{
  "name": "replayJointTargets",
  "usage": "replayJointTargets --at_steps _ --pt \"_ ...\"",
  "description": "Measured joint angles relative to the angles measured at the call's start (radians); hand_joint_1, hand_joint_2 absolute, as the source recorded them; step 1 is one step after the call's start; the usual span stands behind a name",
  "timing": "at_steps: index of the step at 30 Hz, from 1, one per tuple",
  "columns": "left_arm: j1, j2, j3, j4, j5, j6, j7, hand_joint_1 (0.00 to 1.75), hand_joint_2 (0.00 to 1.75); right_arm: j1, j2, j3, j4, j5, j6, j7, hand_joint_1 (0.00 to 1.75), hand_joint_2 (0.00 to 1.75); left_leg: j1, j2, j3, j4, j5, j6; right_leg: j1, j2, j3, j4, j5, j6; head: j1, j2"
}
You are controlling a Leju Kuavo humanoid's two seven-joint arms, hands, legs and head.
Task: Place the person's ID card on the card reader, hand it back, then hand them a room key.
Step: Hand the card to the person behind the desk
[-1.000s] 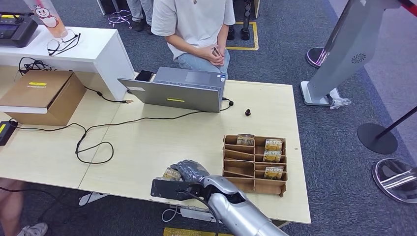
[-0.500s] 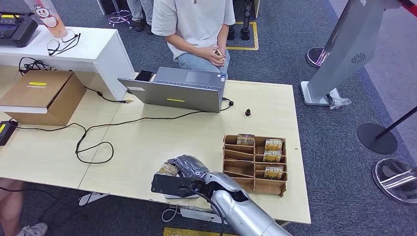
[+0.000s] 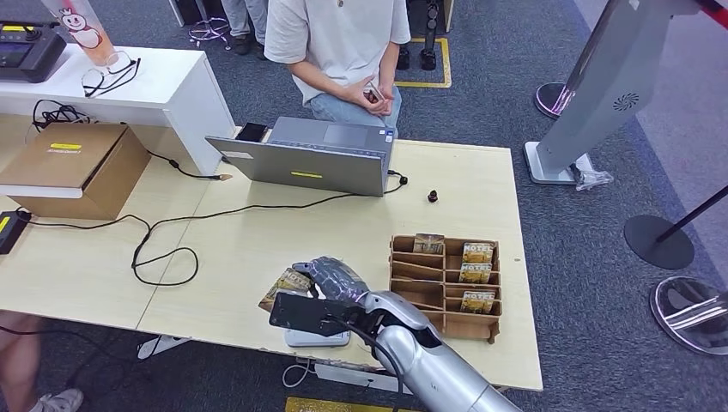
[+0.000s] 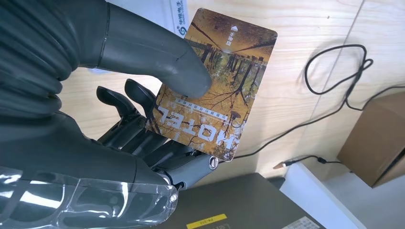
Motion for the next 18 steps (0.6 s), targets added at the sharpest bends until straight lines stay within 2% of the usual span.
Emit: replayJointTargets --at_steps 18 --pt "0.011 -0.001 0.000 0.000 -0.009 -0.012 -0.003 0.00 0.00 0.016 -0.030 -0.031 -0.089 -0.039 -0.039 -0.028 1.75 1.75 0.000 0.000 0.000 0.000 0.000 0.000 0.000 0.000 0.000 0.000 0.000 0.000 0.000 0.000"
